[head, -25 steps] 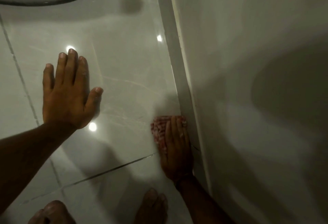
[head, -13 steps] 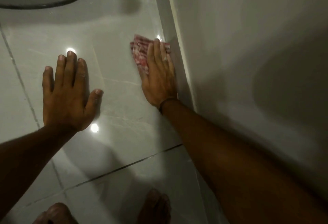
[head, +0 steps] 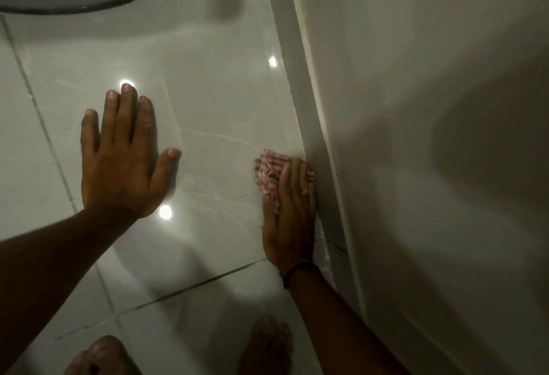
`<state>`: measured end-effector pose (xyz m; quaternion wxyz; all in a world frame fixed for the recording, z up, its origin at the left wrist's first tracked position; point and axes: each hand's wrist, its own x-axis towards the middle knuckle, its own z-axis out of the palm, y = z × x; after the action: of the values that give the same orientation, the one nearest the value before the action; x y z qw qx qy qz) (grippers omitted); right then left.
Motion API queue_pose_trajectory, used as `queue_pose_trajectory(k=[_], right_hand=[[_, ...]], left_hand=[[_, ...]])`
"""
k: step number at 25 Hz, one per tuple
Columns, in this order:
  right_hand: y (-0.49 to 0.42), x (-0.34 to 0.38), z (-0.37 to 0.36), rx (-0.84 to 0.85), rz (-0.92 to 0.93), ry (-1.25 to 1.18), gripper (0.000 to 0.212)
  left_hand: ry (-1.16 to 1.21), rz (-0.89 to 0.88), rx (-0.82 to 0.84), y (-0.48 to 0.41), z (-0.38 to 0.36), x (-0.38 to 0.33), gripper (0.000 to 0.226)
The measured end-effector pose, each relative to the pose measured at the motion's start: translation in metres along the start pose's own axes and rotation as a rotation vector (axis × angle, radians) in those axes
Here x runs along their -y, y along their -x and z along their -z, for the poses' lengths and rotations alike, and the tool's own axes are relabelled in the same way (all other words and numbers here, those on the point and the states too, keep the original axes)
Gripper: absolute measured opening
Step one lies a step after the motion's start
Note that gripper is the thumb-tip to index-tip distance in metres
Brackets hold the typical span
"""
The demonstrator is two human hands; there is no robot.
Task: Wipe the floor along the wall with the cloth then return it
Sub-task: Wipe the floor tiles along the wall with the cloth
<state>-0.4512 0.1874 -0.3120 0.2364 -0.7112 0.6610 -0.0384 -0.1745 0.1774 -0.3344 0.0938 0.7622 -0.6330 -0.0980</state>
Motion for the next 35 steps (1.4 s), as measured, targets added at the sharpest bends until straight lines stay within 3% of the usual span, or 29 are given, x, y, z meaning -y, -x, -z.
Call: queue_pose_trajectory(k=[9,16,19,25,29,32,35], right_hand=[[-0.126,0.061,0.005,-0.046,0.051,0.042,0.07],[0.008,0.005,-0.007,-0.03,-0.085,0.068,0.071],[0.022,0.0,-0.014,-0.019,-0.143,0.076,0.067],[-0.076,0.052,-0.002,-0.076,-0.06,0.058,0.074],[-0.155,0.081,0.006,-0.017,0.027,0.126,0.073],[-0.125,0.06,0.003,-0.044,0.038,0.112,0.071],[-0.023,0.016,-0.002,-0.033,-0.062,0.092,0.069]], left_hand=[[-0.004,0.004,0.01,-0.001,-0.001,-0.001,0.085],[-0.021,0.003,0.002,0.0,-0.001,0.001,0.086],[-0.023,-0.002,0.017,0.0,-0.003,0.002,0.086],[-0.026,-0.004,0.012,0.001,-0.003,0.002,0.086],[-0.03,0.026,0.04,-0.001,-0.002,0.002,0.087],[-0.023,0.015,0.035,-0.001,-0.001,0.0,0.087],[-0.022,0.01,0.022,0.0,0.0,0.0,0.086]])
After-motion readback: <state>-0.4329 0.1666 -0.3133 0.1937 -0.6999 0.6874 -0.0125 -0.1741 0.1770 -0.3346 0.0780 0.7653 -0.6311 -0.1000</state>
